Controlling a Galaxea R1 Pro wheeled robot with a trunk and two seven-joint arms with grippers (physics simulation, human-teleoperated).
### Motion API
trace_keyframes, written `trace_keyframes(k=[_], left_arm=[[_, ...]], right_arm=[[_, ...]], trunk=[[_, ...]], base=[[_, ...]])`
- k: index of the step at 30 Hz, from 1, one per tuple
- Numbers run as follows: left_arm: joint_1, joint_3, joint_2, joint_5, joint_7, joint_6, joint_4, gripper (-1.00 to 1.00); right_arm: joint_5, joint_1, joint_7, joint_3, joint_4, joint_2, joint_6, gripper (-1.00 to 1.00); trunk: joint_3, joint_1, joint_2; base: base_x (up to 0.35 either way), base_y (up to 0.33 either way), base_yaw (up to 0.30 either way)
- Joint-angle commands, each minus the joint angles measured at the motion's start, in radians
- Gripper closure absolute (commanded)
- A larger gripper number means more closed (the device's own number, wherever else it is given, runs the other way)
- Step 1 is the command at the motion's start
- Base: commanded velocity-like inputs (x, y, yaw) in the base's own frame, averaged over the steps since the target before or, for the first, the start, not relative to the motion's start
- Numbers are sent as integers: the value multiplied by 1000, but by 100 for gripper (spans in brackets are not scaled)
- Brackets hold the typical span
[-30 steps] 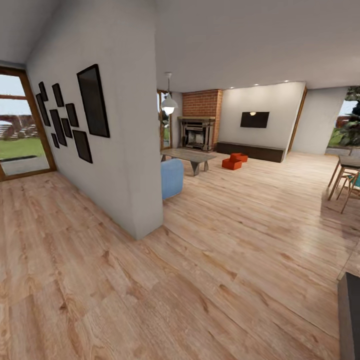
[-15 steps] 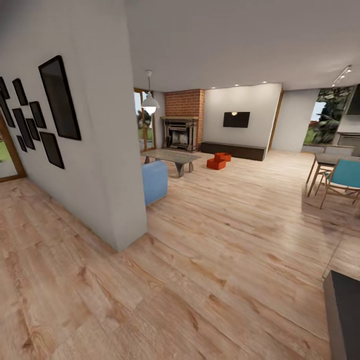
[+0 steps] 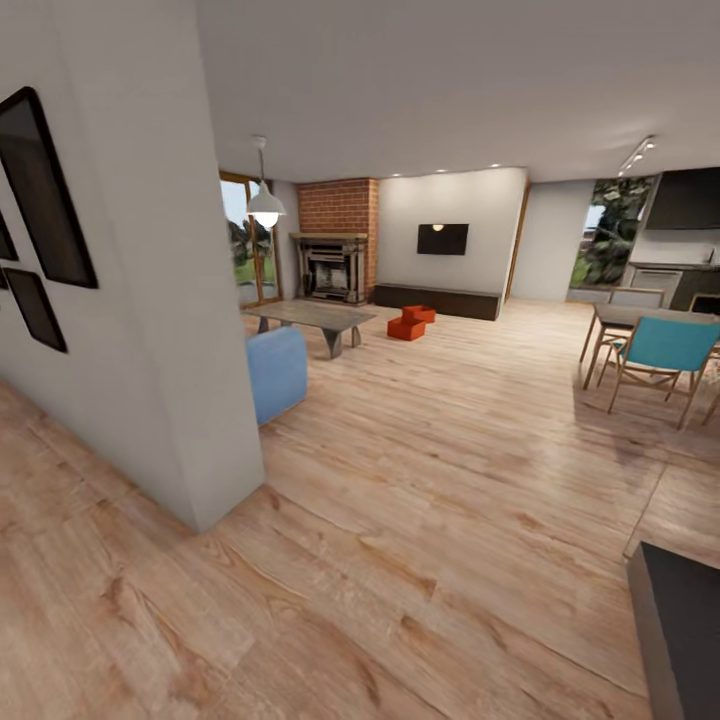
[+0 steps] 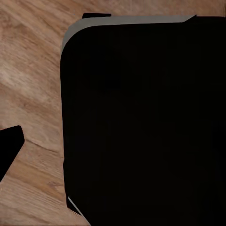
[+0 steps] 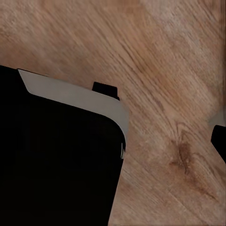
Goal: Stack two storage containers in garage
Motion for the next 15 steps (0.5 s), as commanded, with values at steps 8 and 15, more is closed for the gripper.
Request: trace_keyframes(k=[8, 15], left_arm=[[0, 1, 0, 1, -1, -2, 0, -100], [0, 1, 0, 1, -1, -2, 0, -100]], right_arm=[[-4, -1, -1, 10, 2, 2, -3, -100], [-2, -1, -1, 15, 2, 1, -3, -100]], trunk=[[-1, 1, 0], [-1, 1, 0]], base=[[322, 0, -249], [322, 0, -246]])
